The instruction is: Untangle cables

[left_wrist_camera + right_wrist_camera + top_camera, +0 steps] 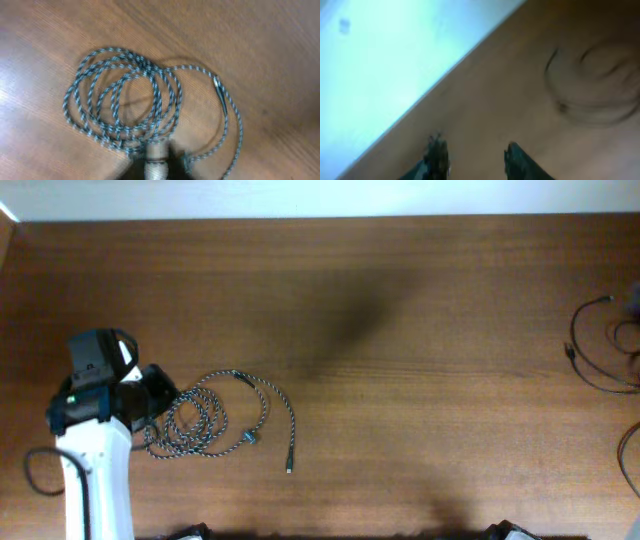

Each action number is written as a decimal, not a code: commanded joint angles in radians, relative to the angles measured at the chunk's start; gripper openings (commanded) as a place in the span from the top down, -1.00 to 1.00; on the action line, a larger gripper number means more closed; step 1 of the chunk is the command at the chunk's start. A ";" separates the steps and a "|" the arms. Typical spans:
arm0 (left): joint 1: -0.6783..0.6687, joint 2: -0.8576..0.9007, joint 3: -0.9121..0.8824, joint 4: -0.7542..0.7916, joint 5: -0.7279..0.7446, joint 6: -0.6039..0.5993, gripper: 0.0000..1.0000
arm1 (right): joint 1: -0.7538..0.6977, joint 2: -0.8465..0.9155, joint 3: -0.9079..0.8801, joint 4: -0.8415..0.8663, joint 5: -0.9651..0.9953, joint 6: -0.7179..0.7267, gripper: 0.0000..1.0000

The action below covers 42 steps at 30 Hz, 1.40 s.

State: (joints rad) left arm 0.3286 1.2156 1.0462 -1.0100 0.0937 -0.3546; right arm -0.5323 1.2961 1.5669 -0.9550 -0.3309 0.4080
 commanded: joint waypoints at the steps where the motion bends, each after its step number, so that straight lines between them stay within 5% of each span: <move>1: 0.006 -0.113 0.029 -0.116 -0.142 -0.065 -0.99 | 0.100 0.014 -0.012 -0.164 -0.066 -0.009 0.20; 5: 0.008 -0.120 -0.171 -0.029 -0.145 -0.401 -0.99 | 0.290 0.047 -0.013 -0.281 -0.066 -0.112 0.20; 8: 0.008 -0.113 -0.302 0.144 -0.208 -0.365 -0.33 | 0.447 0.054 -0.019 -0.317 -0.049 -0.125 0.18; 10: 0.008 -0.086 -0.343 0.166 -0.215 -0.332 -0.47 | 0.479 0.055 -0.019 -0.337 -0.028 -0.124 0.18; 11: 0.008 -0.060 -0.364 0.193 -0.216 -0.325 -0.87 | 0.484 0.055 -0.019 -0.341 -0.028 -0.124 0.18; 12: 0.008 -0.027 -0.381 0.207 -0.215 -0.325 -0.99 | 0.486 0.055 -0.019 -0.345 -0.025 -0.124 0.18; 16: 0.008 0.198 -0.404 0.287 -0.211 -0.446 -0.93 | 0.486 0.055 -0.021 -0.370 -0.024 -0.143 0.18; 18: 0.008 0.315 -0.404 0.304 -0.208 -0.555 -0.24 | 0.486 0.055 -0.026 -0.385 -0.024 -0.143 0.18; 19: 0.008 0.362 -0.404 0.326 -0.193 -0.558 1.00 | 0.486 0.055 -0.026 -0.385 -0.024 -0.143 0.18; 22: 0.008 0.321 -0.386 0.344 -0.140 -0.496 1.00 | 0.486 0.055 -0.026 -0.416 -0.024 -0.143 0.18; 23: 0.008 0.251 -0.335 0.344 -0.046 -0.349 1.00 | 0.486 0.055 -0.026 -0.430 -0.024 -0.143 0.29; 25: 0.008 0.164 -0.257 0.342 0.123 -0.172 1.00 | 0.486 0.054 -0.026 -0.435 -0.025 -0.142 0.87; 29: -0.003 0.004 -0.121 0.316 0.372 -0.099 1.00 | 0.486 0.051 -0.026 -0.521 -0.039 -0.139 0.92; 32: -0.132 -0.020 -0.022 0.319 0.365 -0.105 1.00 | 0.486 -0.027 -0.026 -0.552 -0.035 -0.139 0.92; 37: -0.421 0.014 0.214 0.398 0.153 -0.195 1.00 | 0.486 -0.328 -0.026 -0.579 0.063 -0.139 0.92; 42: -0.661 0.433 0.652 0.452 0.153 -0.194 1.00 | 0.486 -0.595 -0.026 -0.591 0.150 -0.138 0.92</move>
State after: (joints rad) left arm -0.2436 1.4750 1.5124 -0.5648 0.2462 -0.5423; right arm -0.0532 0.7582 1.5402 -1.5417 -0.2420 0.2729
